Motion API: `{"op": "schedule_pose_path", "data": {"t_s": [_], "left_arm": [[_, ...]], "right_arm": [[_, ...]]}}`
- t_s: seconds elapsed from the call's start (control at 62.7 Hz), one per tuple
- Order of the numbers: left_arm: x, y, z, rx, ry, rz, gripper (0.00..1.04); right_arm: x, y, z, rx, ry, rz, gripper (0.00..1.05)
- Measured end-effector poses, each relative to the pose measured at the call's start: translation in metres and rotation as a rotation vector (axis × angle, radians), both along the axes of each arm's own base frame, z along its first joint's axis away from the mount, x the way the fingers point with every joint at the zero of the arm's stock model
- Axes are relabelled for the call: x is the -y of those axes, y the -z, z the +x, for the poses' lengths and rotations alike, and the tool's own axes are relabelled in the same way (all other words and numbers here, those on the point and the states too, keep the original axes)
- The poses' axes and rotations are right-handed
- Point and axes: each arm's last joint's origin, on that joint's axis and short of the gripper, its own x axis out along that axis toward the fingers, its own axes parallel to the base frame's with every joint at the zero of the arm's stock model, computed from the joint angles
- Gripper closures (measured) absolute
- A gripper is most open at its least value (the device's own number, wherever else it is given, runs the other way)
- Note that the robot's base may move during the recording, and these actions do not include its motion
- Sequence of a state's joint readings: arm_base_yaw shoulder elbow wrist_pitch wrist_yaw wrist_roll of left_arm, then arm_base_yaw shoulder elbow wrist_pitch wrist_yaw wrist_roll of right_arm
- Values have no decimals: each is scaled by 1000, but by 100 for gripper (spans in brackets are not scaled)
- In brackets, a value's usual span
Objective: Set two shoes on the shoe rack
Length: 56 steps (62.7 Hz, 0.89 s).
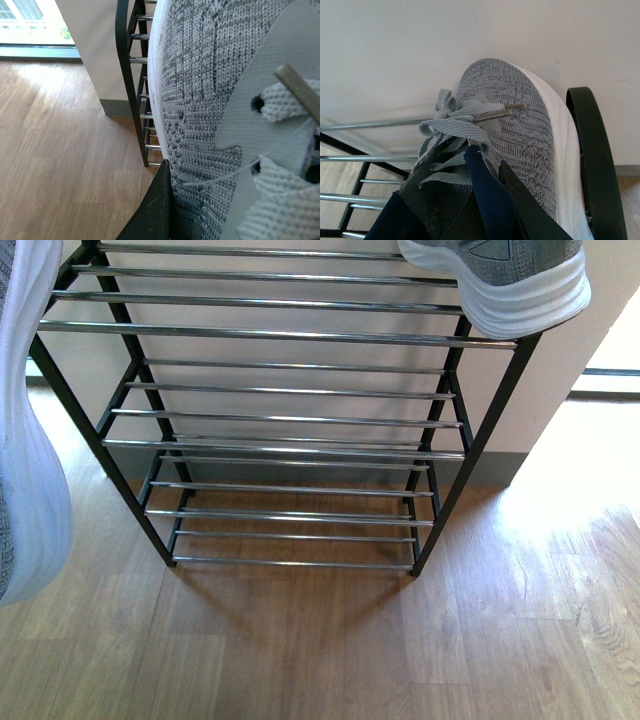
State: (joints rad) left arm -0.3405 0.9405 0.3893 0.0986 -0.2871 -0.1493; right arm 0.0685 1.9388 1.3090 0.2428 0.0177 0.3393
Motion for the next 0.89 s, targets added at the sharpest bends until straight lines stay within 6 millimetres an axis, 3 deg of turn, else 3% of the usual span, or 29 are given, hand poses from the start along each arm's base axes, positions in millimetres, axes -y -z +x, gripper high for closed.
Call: {"op": "schedule_pose_path", "data": {"t_s": [0.446,0.893], "left_arm": [[0,0,0,0,0,0,99],[0,0,0,0,0,0,99]], "right_arm": [[-4,13,6,-2,38,174,104],[0,2,0,57,103,345,104]]}}
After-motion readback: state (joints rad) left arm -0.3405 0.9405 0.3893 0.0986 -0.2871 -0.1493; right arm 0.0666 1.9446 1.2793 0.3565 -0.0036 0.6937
